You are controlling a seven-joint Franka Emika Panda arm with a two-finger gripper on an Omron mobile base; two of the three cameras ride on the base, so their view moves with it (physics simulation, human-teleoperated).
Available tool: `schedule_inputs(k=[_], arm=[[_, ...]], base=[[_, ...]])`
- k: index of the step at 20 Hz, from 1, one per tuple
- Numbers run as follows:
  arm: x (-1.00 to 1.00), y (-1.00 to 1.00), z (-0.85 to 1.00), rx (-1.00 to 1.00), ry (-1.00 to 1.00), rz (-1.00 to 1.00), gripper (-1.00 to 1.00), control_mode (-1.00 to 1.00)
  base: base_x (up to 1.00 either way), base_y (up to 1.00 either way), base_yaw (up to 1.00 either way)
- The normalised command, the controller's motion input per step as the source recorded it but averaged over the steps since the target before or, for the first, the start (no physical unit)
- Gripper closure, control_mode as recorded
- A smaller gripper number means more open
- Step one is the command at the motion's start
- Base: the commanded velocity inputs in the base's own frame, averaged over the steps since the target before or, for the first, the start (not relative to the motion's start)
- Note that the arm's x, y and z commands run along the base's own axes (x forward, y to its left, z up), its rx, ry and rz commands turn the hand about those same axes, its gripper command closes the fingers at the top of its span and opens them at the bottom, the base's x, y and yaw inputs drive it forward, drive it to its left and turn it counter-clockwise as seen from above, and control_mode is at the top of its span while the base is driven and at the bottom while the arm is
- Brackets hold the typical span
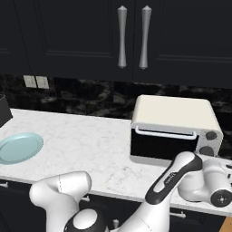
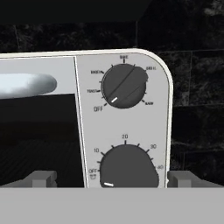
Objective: Pick up the kebab skewer and baguette bread, and place them inside the toaster oven. Close the toaster oven door and start by setting the timer.
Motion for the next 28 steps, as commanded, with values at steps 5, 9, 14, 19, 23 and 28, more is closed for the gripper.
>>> schedule_inputs(k=[5,9,14,19,23,28], arm=[[0.0,0.0,-0.1,0.0,0.0,0.0,-1.0,-1.0],[0.06,0.0,-0.2,0.0,0.0,0.0,-1.0,-1.0],[0.25,-0.01,-0.08,0.01,0.0,0.04,-1.0,-1.0],[0.18,-0.12,0.0,0.04,0.0,0.05,-1.0,-1.0],[0.03,-0.17,0.0,0.03,0.0,0.04,-1.0,-1.0],[0.0,-0.05,-0.09,0.0,-0.01,0.01,-1.0,-1.0]], base=[[0.0,0.0,0.0],[0.0,0.0,0.0],[0.0,0.0,0.0],[0.0,0.0,0.0],[0.0,0.0,0.0],[0.0,0.0,0.0]])
